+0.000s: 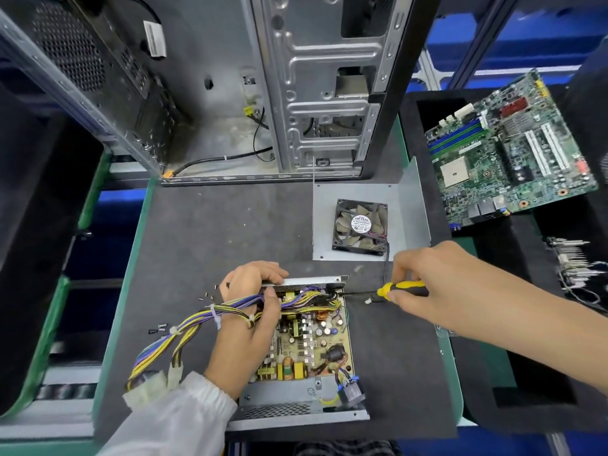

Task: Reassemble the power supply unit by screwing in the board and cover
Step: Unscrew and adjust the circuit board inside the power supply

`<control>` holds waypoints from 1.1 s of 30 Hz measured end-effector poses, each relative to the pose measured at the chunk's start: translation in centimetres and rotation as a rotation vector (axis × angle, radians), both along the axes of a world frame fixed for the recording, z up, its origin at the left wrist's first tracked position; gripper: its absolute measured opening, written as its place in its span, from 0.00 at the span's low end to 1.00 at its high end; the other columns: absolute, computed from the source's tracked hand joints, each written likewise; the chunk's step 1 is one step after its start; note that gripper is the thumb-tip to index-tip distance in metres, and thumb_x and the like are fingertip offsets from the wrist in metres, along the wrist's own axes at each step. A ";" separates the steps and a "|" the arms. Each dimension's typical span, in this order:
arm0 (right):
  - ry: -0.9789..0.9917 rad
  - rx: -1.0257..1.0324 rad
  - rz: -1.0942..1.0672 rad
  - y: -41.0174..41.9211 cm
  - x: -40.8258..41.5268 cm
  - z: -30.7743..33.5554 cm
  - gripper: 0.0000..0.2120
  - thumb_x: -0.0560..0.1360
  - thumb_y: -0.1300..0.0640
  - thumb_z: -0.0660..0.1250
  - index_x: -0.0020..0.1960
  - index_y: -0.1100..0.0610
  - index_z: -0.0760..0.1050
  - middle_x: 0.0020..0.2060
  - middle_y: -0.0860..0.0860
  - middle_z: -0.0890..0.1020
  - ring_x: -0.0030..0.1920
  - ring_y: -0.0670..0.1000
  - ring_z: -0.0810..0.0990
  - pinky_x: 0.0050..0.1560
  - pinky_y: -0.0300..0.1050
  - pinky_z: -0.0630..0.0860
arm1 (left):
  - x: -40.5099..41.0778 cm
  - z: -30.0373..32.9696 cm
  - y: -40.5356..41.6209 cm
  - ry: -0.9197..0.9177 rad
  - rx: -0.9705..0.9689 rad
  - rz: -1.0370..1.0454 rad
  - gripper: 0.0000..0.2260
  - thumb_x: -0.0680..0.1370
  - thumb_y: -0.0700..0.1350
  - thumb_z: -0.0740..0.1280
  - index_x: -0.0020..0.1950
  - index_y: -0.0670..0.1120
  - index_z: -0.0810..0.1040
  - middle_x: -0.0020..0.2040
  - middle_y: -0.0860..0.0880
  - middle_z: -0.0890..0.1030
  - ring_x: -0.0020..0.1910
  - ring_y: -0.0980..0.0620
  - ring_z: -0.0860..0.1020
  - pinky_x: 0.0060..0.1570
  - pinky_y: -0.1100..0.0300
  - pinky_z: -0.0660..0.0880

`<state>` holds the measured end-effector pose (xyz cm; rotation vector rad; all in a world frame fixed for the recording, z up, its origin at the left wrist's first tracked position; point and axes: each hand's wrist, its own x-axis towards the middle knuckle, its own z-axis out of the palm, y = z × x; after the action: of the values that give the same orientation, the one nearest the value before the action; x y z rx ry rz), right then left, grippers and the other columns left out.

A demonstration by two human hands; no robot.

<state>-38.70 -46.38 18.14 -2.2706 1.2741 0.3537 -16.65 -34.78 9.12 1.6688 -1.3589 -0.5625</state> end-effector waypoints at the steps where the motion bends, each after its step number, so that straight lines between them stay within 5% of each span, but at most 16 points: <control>1: 0.005 -0.002 0.003 0.0 0.1 0.0 0.08 0.75 0.45 0.63 0.44 0.48 0.73 0.35 0.46 0.76 0.36 0.46 0.74 0.34 0.43 0.72 | 0.0 -0.1 0.0 -0.003 0.000 0.002 0.08 0.78 0.44 0.56 0.49 0.56 0.71 0.54 0.60 0.76 0.58 0.46 0.74 0.59 0.56 0.68; 8: 0.044 -0.016 0.027 0.0 0.4 -0.1 0.09 0.75 0.44 0.63 0.44 0.50 0.73 0.34 0.45 0.75 0.30 0.45 0.71 0.29 0.41 0.68 | 0.1 -0.2 0.0 -0.004 -0.001 0.001 0.08 0.78 0.44 0.57 0.50 0.56 0.72 0.54 0.58 0.76 0.58 0.47 0.75 0.58 0.54 0.69; 15: 0.040 -0.014 0.027 0.0 0.7 -0.1 0.09 0.76 0.46 0.62 0.44 0.51 0.73 0.37 0.47 0.76 0.36 0.50 0.76 0.36 0.48 0.77 | 0.1 -0.3 0.0 -0.007 -0.004 0.002 0.09 0.78 0.44 0.57 0.50 0.57 0.72 0.55 0.62 0.75 0.58 0.49 0.75 0.58 0.53 0.69; 29: 0.091 -0.136 0.123 -0.2 1.9 0.6 0.12 0.77 0.49 0.61 0.44 0.58 0.74 0.36 0.51 0.72 0.37 0.55 0.75 0.36 0.47 0.74 | 0.2 -0.3 0.0 -0.008 -0.006 -0.006 0.07 0.78 0.45 0.57 0.50 0.56 0.71 0.55 0.62 0.75 0.56 0.51 0.75 0.57 0.45 0.70; 33: 0.248 -0.372 0.309 0.2 3.2 1.0 0.08 0.79 0.51 0.59 0.43 0.52 0.69 0.40 0.52 0.73 0.35 0.55 0.66 0.28 0.42 0.57 | 0.2 -0.3 0.0 -0.013 -0.015 -0.006 0.07 0.78 0.44 0.57 0.50 0.57 0.71 0.55 0.63 0.75 0.56 0.51 0.75 0.57 0.44 0.70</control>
<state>-35.52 -46.16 19.18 -2.8256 1.1813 0.5614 -16.49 -34.80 8.85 1.6592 -1.3744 -0.5448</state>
